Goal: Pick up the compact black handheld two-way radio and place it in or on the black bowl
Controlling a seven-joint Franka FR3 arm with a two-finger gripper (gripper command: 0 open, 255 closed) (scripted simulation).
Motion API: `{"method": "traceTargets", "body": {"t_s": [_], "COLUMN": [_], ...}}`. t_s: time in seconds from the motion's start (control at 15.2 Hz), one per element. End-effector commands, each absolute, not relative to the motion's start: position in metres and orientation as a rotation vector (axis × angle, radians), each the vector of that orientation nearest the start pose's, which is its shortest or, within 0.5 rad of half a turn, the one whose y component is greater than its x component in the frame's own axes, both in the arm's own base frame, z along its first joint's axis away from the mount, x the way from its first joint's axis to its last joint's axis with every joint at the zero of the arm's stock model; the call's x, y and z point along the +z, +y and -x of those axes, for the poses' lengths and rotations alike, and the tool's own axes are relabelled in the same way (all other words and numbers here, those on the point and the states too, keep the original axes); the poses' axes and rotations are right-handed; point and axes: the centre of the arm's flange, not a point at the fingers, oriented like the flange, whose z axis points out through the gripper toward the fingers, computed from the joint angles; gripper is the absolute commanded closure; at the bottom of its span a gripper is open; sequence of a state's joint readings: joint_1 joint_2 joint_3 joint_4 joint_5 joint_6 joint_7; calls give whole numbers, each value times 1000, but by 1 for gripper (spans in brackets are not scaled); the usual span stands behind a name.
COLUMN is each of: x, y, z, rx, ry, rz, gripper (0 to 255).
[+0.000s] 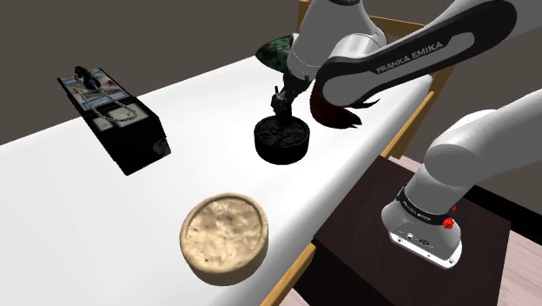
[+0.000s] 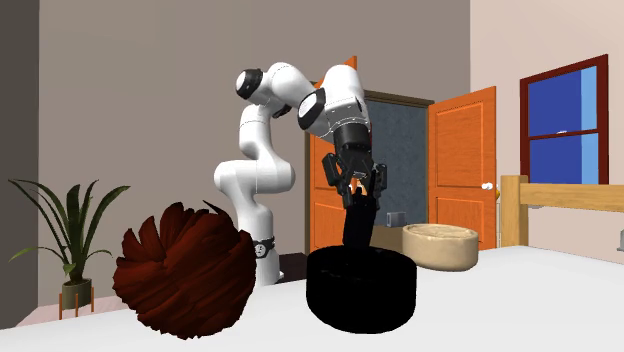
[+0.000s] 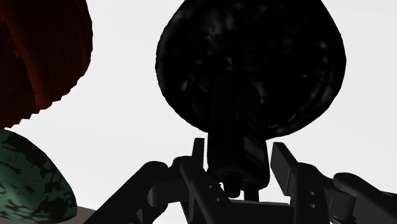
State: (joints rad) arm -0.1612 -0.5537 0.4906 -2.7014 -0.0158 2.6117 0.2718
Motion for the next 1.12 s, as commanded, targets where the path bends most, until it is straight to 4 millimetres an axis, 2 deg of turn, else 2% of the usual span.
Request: {"method": "traceTargets", "body": {"t_s": [0.0,0.4,0.46,0.79,1.06], "x": [418,418,418,418,463], "y": [129,129,129,129,135], "z": [-382,-382,-382,-382,-360], "rx": [-750,-750,-750,-750,-750], "ry": [-93,-93,-93,-93,-93], "rz": [3193,3193,3193,3193,3192], "gripper": [255,255,0,0,0]}}
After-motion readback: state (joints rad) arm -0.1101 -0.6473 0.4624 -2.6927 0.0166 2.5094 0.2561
